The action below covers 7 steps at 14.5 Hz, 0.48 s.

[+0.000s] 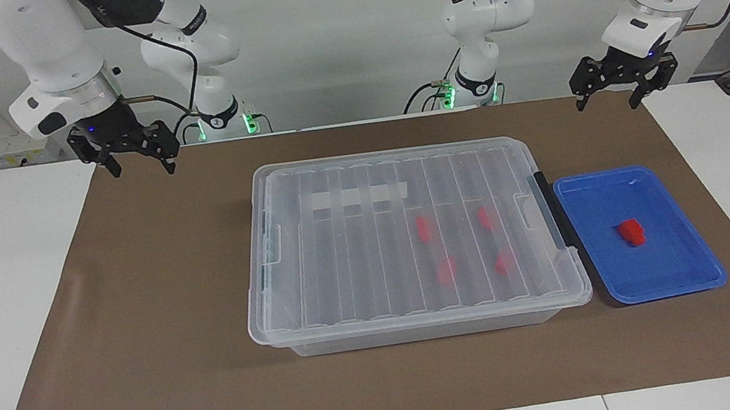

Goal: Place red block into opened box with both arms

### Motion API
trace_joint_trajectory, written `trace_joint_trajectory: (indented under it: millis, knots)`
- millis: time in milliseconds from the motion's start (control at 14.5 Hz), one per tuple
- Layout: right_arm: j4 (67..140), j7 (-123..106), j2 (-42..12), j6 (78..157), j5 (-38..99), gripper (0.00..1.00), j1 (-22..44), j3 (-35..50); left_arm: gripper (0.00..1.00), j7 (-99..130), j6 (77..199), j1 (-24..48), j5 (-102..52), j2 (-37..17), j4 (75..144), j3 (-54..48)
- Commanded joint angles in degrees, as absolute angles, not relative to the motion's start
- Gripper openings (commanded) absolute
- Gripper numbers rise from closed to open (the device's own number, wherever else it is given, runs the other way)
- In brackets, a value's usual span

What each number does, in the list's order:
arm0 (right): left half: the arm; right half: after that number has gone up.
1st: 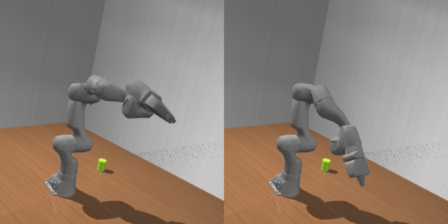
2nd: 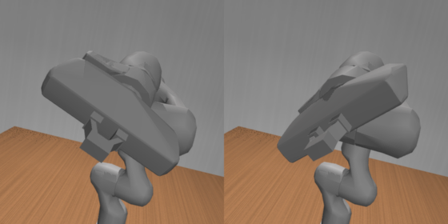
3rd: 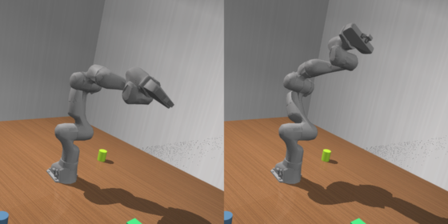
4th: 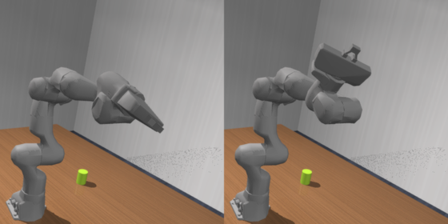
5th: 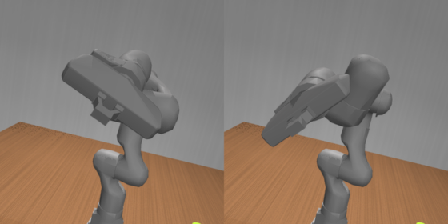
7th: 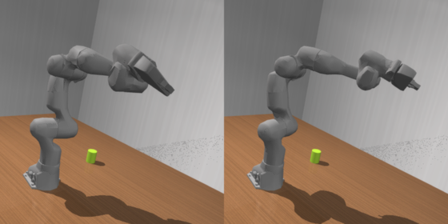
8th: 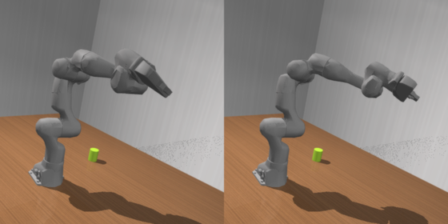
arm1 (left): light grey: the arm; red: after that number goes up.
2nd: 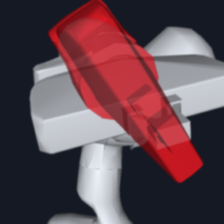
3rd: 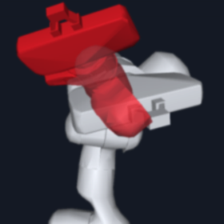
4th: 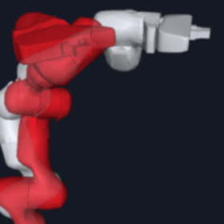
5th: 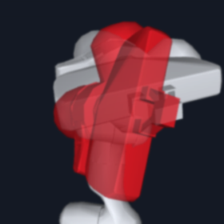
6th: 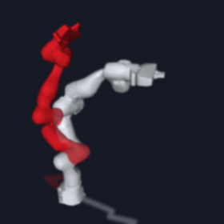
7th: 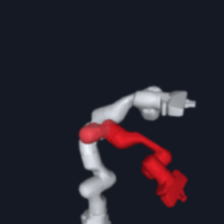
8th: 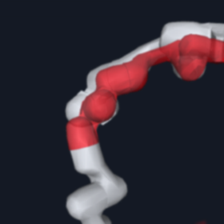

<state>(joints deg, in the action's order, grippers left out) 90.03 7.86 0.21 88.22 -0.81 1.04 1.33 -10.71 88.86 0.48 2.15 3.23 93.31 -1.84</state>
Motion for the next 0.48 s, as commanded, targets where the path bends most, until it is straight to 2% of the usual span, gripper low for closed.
trace_joint_trajectory:
  millis: [0,414]
  knots:
    - [91.14,6.59,1.32,87.89,-1.32,1.0,0.44,1.58,1.0,-10.81,88.51,0.44,1.76,3.87,93.69,-1.58]
    - [92.98,6.86,1.41,92.18,-1.32,1.0,1.32,1.84,1.0,-10.9,88.51,0.44,1.76,3.87,93.78,-1.58]
